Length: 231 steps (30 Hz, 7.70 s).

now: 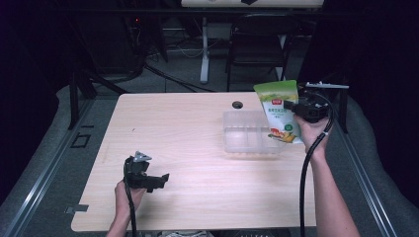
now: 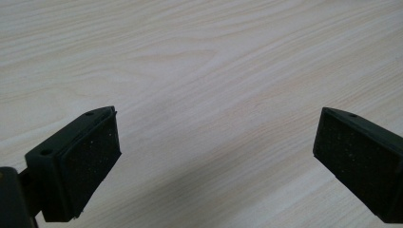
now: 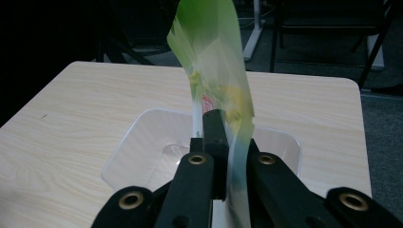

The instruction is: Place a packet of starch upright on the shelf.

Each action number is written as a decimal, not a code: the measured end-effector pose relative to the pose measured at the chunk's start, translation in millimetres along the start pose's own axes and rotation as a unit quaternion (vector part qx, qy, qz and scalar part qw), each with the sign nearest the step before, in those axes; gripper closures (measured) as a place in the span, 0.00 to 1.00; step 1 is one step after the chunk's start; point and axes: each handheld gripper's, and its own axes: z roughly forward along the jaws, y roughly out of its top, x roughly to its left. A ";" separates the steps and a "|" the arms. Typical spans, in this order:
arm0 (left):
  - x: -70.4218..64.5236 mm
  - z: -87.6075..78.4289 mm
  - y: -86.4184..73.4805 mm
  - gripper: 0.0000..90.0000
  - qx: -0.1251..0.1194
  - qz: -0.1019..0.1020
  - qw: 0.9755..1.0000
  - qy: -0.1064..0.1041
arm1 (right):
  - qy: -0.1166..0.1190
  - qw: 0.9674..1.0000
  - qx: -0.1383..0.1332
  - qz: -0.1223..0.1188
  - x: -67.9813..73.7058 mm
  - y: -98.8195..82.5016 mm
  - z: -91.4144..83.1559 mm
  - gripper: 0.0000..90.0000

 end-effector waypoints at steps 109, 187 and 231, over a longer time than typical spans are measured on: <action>-5.2 2.3 1.1 0.02 0.004 0.015 1.000 -0.009 | 0.025 0.999 -0.037 0.025 -21.9 -19.5 36.0 1.00; -7.3 1.4 0.4 0.02 0.002 0.017 1.000 -0.006 | -0.025 0.999 0.003 0.039 -62.8 -53.6 45.1 0.51; -11.8 2.0 1.3 0.02 0.003 0.027 1.000 -0.004 | 0.063 0.985 0.136 -0.083 3.7 -126.3 -49.8 0.02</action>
